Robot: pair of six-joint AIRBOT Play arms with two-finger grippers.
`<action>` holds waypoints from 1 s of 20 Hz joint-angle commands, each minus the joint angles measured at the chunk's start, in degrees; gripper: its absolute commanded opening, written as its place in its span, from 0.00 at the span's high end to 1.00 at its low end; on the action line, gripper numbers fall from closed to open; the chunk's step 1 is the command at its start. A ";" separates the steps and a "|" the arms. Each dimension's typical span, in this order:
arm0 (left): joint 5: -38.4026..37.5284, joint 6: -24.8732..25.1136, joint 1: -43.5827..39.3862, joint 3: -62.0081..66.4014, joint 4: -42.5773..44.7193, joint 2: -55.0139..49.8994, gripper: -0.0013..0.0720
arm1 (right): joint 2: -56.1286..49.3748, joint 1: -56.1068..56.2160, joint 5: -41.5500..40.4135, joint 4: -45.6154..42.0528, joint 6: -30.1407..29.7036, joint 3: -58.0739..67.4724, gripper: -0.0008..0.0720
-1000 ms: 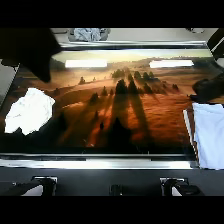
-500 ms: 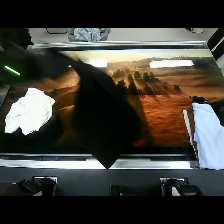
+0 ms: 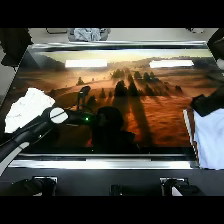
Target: Fold the shirts.
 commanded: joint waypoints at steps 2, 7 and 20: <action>-8.63 2.49 11.58 9.20 4.02 -2.80 0.00 | -10.14 0.00 0.46 4.85 -1.88 -0.02 0.13; -30.14 8.11 28.92 15.19 13.20 -0.09 0.00 | -17.66 0.02 -0.33 15.85 -4.35 -7.32 0.13; -9.66 13.18 12.92 -23.41 -5.86 3.17 0.10 | -18.18 0.02 -14.64 25.29 -5.40 -35.36 0.11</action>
